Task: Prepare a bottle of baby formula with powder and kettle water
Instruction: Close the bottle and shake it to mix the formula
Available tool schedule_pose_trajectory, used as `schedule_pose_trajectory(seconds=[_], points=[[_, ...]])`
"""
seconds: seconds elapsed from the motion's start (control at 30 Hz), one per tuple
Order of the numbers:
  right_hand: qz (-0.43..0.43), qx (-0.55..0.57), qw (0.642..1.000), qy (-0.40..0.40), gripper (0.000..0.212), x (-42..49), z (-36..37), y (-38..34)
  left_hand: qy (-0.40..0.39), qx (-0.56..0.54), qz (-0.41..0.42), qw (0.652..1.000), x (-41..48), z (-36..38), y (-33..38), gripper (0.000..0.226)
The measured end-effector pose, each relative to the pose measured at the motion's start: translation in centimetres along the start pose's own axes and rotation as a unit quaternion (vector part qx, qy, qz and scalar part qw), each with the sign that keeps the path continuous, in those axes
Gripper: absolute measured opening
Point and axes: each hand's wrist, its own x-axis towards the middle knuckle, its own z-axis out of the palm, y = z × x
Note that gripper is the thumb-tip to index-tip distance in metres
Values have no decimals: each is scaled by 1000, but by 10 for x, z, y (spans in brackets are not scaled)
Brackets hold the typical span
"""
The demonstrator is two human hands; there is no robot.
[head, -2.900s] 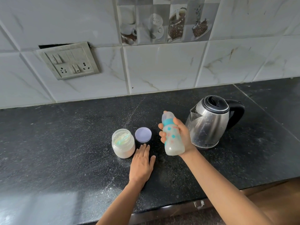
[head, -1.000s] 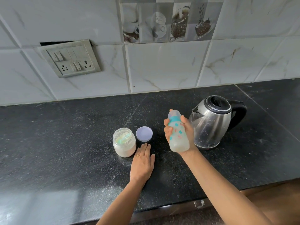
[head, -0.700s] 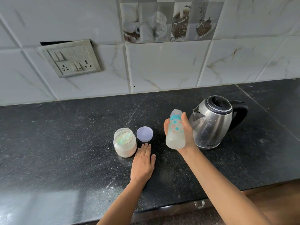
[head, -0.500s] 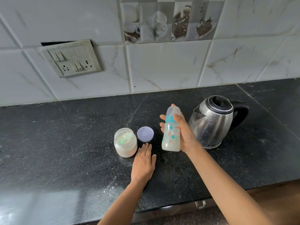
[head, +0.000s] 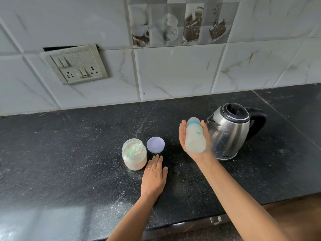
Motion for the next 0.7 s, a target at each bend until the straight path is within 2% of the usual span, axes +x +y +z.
schedule_pose_trajectory(seconds=[0.07,0.13,0.17,0.27,0.33,0.4,0.43,0.57,0.63,0.7], points=[[5,-111,994,-18,67,-2,0,2,4,3,3,1000,0,0,1,57],[-3,-181,983,-34,57,-3,4,4,9,3,2,1000,1,0,1,60],[4,-168,985,-31,60,-3,8,5,9,3,0,1000,1,1,0,59],[24,-46,998,-23,93,-3,9,6,0,2,-2,1000,0,1,0,58],[50,-57,996,-45,81,-7,14,8,-1,-1,-3,1000,0,0,0,57],[30,-105,991,-80,64,-8,14,7,-2,-3,-4,1000,1,1,-1,52],[20,-103,991,-80,62,-8,17,5,-2,-5,-3,1000,1,1,-1,50],[16,34,999,-19,58,-6,16,3,-4,-6,-2,1000,0,0,-1,49],[21,-5,999,-37,62,-9,15,6,-3,-2,-2,1000,0,0,-1,51],[4,-71,997,-22,63,-8,16,8,-3,-1,-3,1000,1,0,-1,52]])
